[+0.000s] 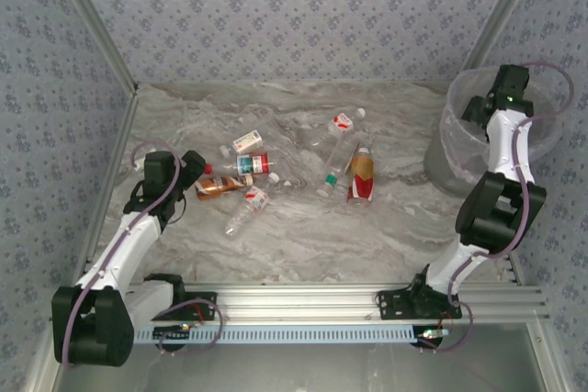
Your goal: Put the plastic bottles in the bin
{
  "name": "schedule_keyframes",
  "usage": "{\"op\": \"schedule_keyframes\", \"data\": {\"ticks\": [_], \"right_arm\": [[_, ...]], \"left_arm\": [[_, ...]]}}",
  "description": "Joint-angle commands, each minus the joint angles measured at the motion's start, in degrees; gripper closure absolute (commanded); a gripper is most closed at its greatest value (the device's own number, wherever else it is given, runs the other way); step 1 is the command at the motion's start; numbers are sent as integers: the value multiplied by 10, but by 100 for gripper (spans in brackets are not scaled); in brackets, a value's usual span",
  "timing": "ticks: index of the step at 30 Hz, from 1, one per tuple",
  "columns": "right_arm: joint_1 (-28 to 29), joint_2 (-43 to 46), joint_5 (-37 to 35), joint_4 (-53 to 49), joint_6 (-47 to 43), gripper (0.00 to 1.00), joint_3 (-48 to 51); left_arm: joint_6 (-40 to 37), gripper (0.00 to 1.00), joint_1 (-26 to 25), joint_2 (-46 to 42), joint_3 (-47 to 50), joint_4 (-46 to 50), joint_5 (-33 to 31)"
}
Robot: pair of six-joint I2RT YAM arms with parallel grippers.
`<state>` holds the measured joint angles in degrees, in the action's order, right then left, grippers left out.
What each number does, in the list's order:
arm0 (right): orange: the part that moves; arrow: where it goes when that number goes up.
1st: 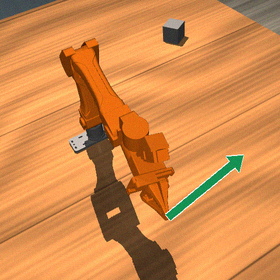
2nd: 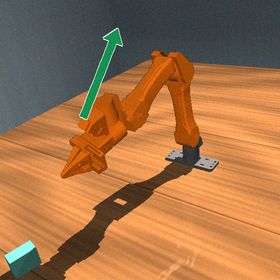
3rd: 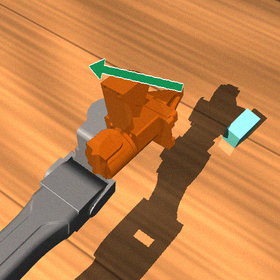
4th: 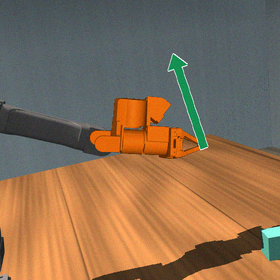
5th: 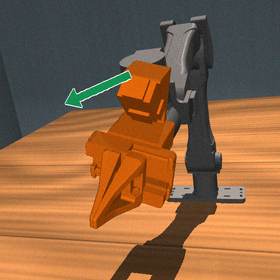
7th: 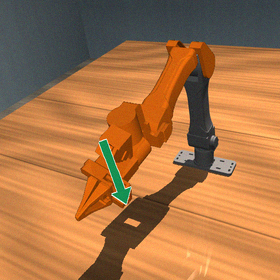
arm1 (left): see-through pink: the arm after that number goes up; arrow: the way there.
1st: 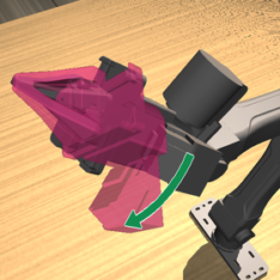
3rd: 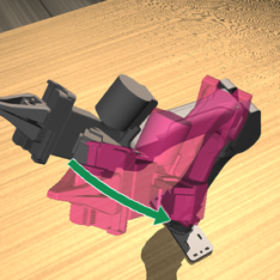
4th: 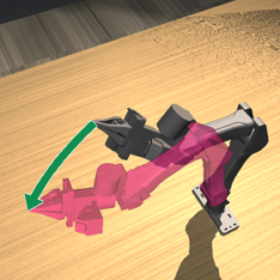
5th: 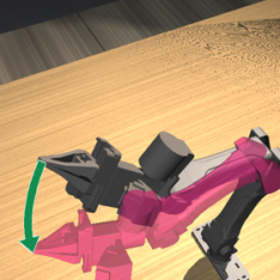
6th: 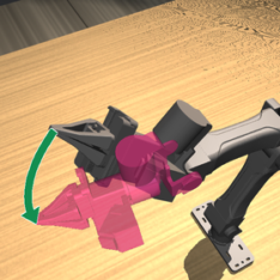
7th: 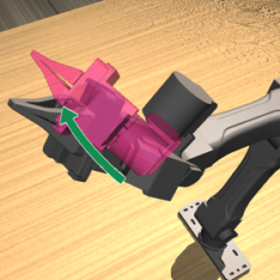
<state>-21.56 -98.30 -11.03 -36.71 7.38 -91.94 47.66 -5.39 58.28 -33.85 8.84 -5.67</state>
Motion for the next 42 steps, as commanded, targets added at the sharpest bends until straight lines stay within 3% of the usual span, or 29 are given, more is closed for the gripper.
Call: {"op": "schedule_keyframes", "data": {"ticks": [1, 15, 25, 28, 34, 42], "right_arm": [[10, 58, -23, 4, 16, 17, 4], [79, 212, -18, 70, 39, 0, 92], [141, 319, 52, 118, 96, 0, 190], [144, 348, 79, 148, 104, 0, 230], [174, 399, 110, 199, 106, 0, 303], [224, 418, 114, 209, 127, 0, 329]], "left_arm": [[-3, 1, -3, -1, -8, 8, -11], [-46, 1, -4, -4, -36, 85, -13], [-78, 1, -31, -8, -85, 203, 29], [-104, 1, -67, -22, -88, 229, 41], [-126, 1, -195, -33, -93, 292, -25], [-152, 1, -312, -26, -57, 244, -38]]}}
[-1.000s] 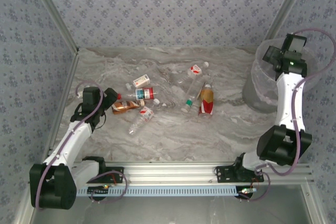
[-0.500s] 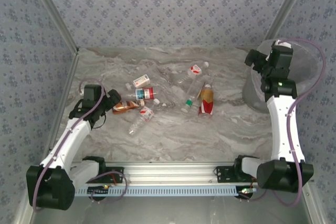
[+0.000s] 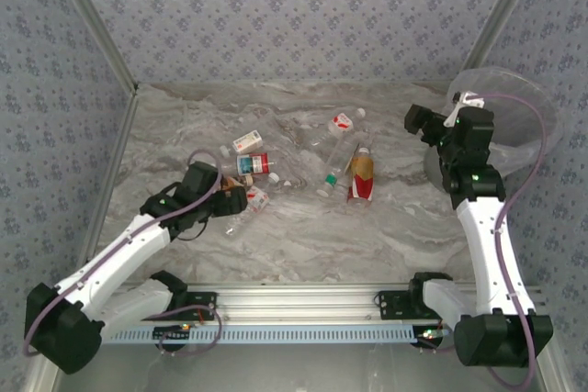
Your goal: Put the plastic bottles in the bin
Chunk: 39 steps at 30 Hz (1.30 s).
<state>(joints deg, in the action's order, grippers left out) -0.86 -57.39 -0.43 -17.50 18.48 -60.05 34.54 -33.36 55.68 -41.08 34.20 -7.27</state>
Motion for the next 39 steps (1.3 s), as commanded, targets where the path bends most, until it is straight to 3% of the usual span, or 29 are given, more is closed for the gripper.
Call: {"op": "schedule_keyframes", "data": {"ticks": [1, 6, 12, 15, 20, 24, 30, 39], "right_arm": [[28, 11, 5, 23, 14, 0, 17], [55, 4, -47, 5, 24, 0, 21], [67, 0, -76, 8, 37, 0, 34], [70, -1, -80, 8, 36, 0, 35], [80, -10, -95, -4, 26, 0, 27], [85, -11, -113, -9, 22, 0, 22], [86, -12, -132, -18, 17, 0, 19], [83, 17, -218, 4, 17, 0, 37]], "left_arm": [[-22, 1, -50, 5, 20, -9, -39], [-35, 1, -87, 42, 26, 1, -91], [-31, 1, -98, 120, 33, -23, -74], [-47, 1, -127, 147, 33, -37, -76], [-48, 1, -169, 213, 33, -39, -140], [-35, 4, -176, 250, 18, -48, -149], [-18, 11, -184, 264, 21, -70, -143], [-20, 20, -188, 249, 38, -93, -117]]}}
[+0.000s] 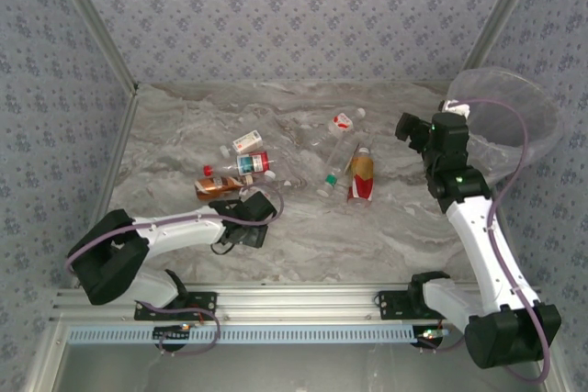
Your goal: Put the plastic bottles in the bin
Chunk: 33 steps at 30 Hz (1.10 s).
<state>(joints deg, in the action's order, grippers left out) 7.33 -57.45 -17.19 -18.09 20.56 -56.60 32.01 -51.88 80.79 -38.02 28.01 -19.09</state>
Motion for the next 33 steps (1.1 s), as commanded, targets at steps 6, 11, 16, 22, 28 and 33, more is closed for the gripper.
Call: {"op": "schedule_keyframes", "data": {"ticks": [6, 11, 16, 22, 28, 33], "right_arm": [[-25, 26, -56, -33, 17, 0, 3], [-28, 38, 58, -3, 1, 0, 23], [-10, 24, 102, -3, 5, 0, 20], [13, 6, 146, -39, 17, 0, 6], [24, -5, 190, -42, 66, 0, 14], [42, -36, 299, -3, 123, 0, 28]], "left_arm": [[2, 30, -2, 0, 11, -54, 25], [1, 34, -2, -9, 11, -76, 33], [-8, 38, -2, -23, 17, -104, 48], [-17, 42, -2, -44, 23, -128, 81], [-31, 43, -2, -65, 26, -175, 110], [-71, 43, -2, -66, 13, -229, 154]]}}
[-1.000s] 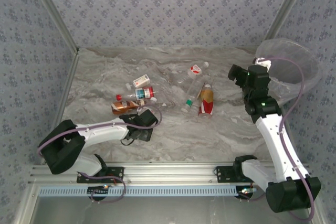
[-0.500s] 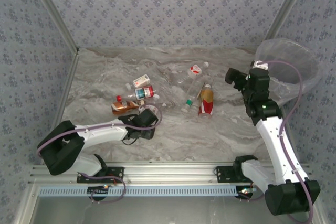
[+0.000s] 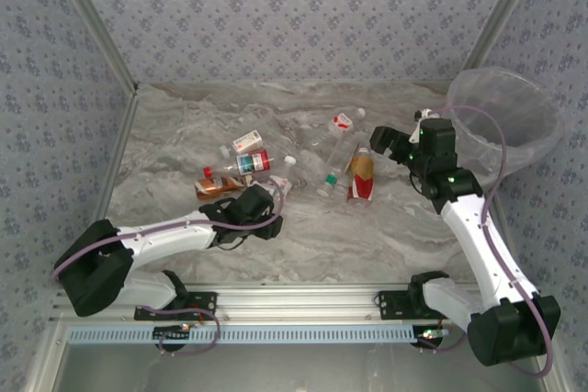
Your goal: Put the plastic bottles in the bin
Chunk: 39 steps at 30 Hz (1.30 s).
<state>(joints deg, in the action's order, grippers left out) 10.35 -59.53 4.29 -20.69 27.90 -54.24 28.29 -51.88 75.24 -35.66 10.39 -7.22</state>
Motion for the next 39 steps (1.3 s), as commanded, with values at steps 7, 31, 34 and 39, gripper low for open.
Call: {"op": "schedule_keyframes", "data": {"ticks": [7, 31, 34, 39], "right_arm": [[53, -56, 141, 47, 60, 0, -5], [102, -228, 208, 182, 139, 22, -6], [104, -244, 208, 218, 156, 29, -2], [120, -254, 183, 245, 165, 49, 6]], "left_arm": [[-55, 45, -3, 33, -32, -127, 70], [-81, 46, -39, 95, -80, -174, 93], [-84, 46, -39, 99, -82, -175, 98], [-87, 46, -39, 104, -90, -172, 97]]}}
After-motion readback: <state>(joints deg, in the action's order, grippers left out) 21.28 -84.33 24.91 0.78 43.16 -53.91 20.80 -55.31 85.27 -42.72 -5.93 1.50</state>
